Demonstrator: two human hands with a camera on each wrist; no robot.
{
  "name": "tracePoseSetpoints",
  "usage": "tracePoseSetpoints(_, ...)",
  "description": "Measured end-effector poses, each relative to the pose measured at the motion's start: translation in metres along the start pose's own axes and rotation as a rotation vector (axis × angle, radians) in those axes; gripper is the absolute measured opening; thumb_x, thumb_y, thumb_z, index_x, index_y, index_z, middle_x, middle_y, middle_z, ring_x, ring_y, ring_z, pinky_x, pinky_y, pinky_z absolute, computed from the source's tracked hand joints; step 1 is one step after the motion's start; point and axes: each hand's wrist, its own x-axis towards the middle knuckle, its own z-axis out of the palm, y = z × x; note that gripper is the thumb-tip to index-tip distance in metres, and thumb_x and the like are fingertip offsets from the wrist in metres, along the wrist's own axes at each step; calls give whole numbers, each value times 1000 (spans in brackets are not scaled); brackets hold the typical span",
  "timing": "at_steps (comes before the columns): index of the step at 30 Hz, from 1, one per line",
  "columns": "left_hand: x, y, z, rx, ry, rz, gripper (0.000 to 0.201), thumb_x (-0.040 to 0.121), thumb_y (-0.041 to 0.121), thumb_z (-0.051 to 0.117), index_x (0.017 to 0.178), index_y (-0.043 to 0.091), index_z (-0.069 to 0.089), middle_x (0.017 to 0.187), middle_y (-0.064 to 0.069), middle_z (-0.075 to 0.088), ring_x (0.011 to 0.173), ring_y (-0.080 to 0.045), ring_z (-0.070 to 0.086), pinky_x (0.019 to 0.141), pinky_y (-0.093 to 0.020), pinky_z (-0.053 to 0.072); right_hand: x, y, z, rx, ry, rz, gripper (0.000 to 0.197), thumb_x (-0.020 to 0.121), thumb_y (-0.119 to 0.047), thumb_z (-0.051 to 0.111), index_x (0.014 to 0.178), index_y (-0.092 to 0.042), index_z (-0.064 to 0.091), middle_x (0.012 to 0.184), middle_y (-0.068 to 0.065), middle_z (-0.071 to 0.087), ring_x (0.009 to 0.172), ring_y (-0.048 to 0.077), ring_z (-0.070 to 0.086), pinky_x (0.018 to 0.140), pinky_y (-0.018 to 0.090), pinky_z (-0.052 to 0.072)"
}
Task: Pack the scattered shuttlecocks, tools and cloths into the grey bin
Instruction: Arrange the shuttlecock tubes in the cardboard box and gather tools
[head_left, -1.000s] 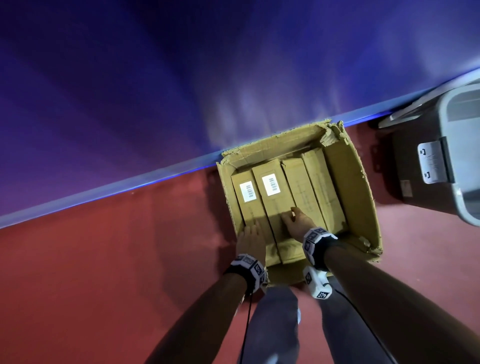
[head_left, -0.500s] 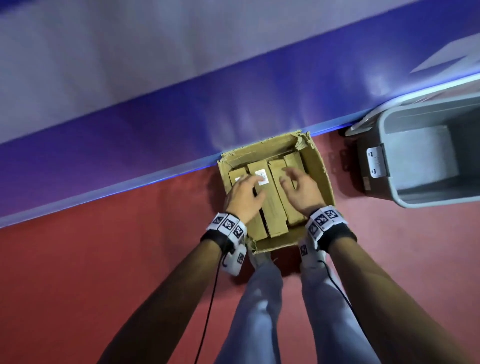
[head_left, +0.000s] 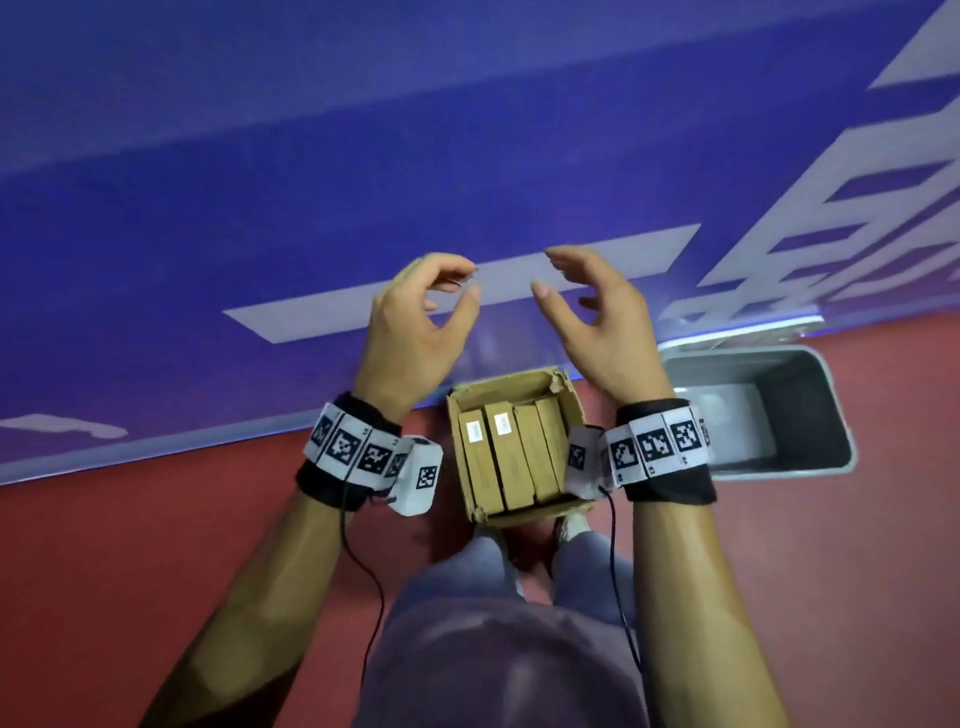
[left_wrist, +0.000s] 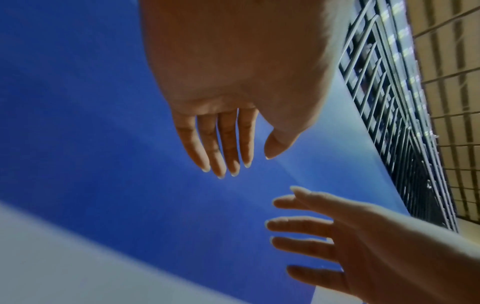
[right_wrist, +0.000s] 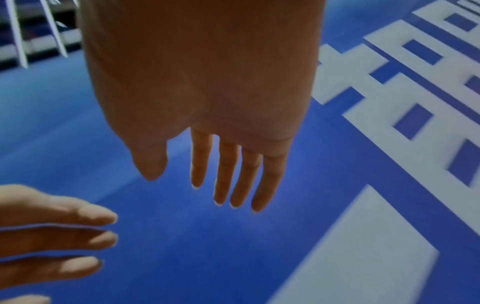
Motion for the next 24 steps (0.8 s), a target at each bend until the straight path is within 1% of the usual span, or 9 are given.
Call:
tracePoseSetpoints(3,-2,41,-59,28,94,38,20,96,25,66,113,16,69,107,7,72,102,-11,69,84,-41,57,4,-57,-13,14,-49,-43,39,97,-44,66,132,-27,60,128,-11,65,119,2,59,95,30,53)
tracePoseSetpoints(6,-18,71,-113,104,166,45,23,96,25,66,116,15,67,109,5,71,103,-11,68,84,-40,56,6,-107,-12,-4,-163,-132,43,97,-48,65,134,-28,59,130,-11,64,119,2,58,99,33,52)
tracePoseSetpoints(8,-36,82,-140,162,208,41,23,96,24,67,117,15,67,111,5,70,105,-11,67,85,-38,56,7,-129,-4,-17,-256,-212,45,96,-50,65,135,-27,58,130,-10,63,120,3,58,100,34,51)
tracePoseSetpoints(12,-90,96,-175,292,341,-29,26,96,25,67,120,16,65,115,4,68,106,-9,65,89,-31,53,-4,-167,22,41,-422,-368,44,97,-50,64,134,-28,58,130,-11,63,120,3,58,100,34,51)
tracePoseSetpoints(14,-124,103,-184,358,417,-85,27,96,26,67,121,15,65,115,4,68,105,-9,65,88,-31,53,-18,-183,38,98,-517,-434,42,97,-48,65,133,-27,59,130,-12,63,120,3,58,100,32,51)
tracePoseSetpoints(17,-190,120,-190,434,558,-206,27,95,25,69,120,14,66,114,3,69,104,-10,66,90,-30,53,-57,-199,62,187,-679,-503,39,97,-43,67,131,-26,61,128,-12,64,118,4,59,98,31,51)
tracePoseSetpoints(20,-265,143,-189,504,672,-343,27,95,23,69,119,13,66,110,4,69,104,-10,66,90,-28,52,-111,-208,84,271,-850,-517,38,96,-40,70,130,-25,62,126,-11,65,114,3,61,97,30,51)
tracePoseSetpoints(22,-315,160,-185,534,736,-451,27,95,24,69,120,15,66,110,5,68,104,-10,65,90,-28,52,-148,-214,96,310,-963,-522,38,94,-37,72,129,-23,63,125,-9,66,114,4,62,99,30,51)
tracePoseSetpoints(24,-370,179,-182,573,808,-570,27,95,26,69,121,17,66,112,6,67,105,-7,64,92,-29,52,-193,-224,109,331,-1095,-543,39,94,-41,71,129,-28,62,127,-11,66,117,1,60,102,31,51)
